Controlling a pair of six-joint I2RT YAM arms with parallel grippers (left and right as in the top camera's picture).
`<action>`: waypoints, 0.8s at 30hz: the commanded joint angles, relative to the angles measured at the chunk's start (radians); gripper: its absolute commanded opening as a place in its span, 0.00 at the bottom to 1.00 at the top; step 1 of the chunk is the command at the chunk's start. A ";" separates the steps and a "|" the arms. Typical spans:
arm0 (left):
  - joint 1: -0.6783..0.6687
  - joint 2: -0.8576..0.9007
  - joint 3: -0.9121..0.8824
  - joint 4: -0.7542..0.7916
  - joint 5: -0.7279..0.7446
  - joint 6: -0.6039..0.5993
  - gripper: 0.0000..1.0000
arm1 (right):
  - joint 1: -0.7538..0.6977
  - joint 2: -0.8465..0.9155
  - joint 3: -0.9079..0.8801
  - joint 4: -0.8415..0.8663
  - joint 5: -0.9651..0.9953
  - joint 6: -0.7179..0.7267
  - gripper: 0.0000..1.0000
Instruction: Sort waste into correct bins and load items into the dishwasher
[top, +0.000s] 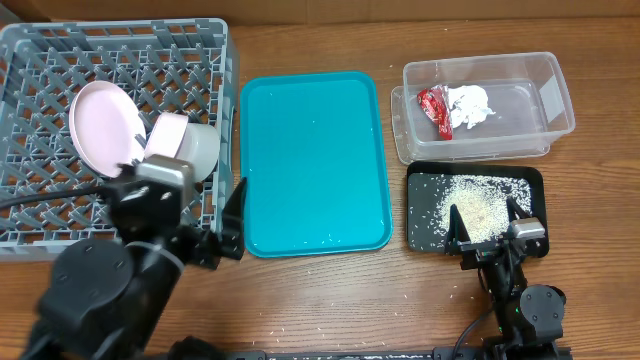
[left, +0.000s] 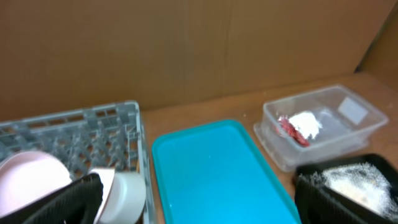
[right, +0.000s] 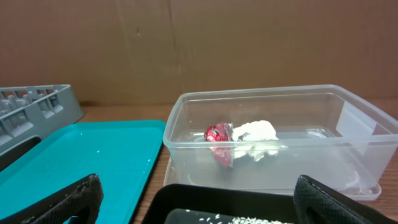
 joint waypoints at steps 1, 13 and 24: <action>0.108 -0.114 -0.180 0.106 0.192 0.081 1.00 | -0.004 -0.008 -0.010 0.006 0.001 0.000 1.00; 0.350 -0.561 -0.846 0.547 0.306 0.074 1.00 | -0.004 -0.008 -0.010 0.006 0.001 0.000 1.00; 0.349 -0.726 -1.212 0.828 0.292 0.063 1.00 | -0.004 -0.008 -0.010 0.006 0.001 0.000 1.00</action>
